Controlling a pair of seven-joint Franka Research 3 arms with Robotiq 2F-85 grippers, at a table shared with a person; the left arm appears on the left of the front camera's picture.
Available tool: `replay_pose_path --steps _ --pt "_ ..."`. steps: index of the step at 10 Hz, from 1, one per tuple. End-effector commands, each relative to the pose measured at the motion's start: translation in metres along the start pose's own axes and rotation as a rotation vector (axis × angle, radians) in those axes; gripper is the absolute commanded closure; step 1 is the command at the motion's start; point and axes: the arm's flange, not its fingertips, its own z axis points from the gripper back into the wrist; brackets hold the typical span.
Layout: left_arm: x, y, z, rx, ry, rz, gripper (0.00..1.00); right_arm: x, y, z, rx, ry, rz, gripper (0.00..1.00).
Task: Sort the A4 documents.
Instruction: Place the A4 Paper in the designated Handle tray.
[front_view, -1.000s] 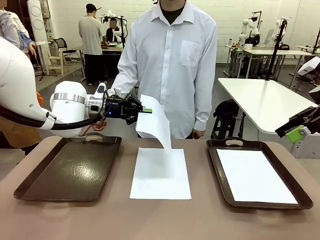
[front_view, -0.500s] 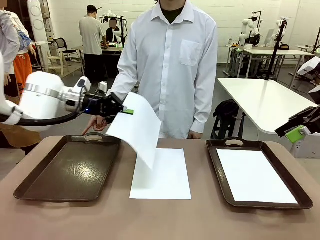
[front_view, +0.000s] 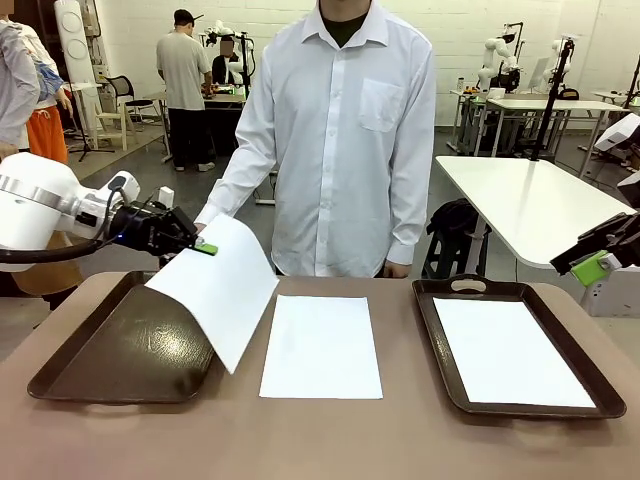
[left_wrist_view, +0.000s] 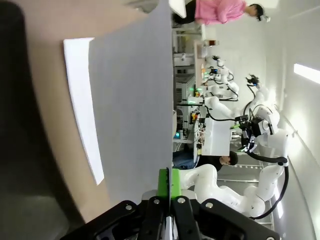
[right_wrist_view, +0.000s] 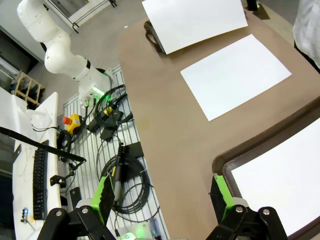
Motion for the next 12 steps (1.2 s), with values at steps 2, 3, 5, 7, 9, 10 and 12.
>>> replay_pose_path --steps 2,3,5,7,9,10,12 --pt "-0.004 -0.001 0.021 0.090 0.007 0.059 0.99 0.001 0.000 -0.001 0.004 -0.004 0.005 0.00" --pt "-0.007 0.001 0.029 0.117 -0.017 0.076 0.99 0.001 0.000 -0.001 0.004 -0.004 0.005 0.00" --pt "-0.010 0.005 0.038 0.163 -0.037 0.044 0.99 0.001 0.000 -0.001 0.004 -0.004 0.005 0.00" --pt "-0.015 0.011 0.047 0.205 -0.044 0.031 0.99 0.001 0.000 -0.001 0.004 -0.004 0.005 0.00" --pt "-0.016 0.019 0.049 0.292 -0.035 0.056 0.99 0.001 0.000 -0.001 0.004 -0.004 0.005 0.00" --pt "-0.017 0.026 0.051 0.314 -0.035 0.076 0.99 0.001 0.000 -0.001 0.004 -0.004 0.005 0.00" --pt "-0.018 0.036 0.054 0.370 -0.055 0.104 0.99 0.001 0.000 -0.001 0.004 -0.004 0.005 0.00"
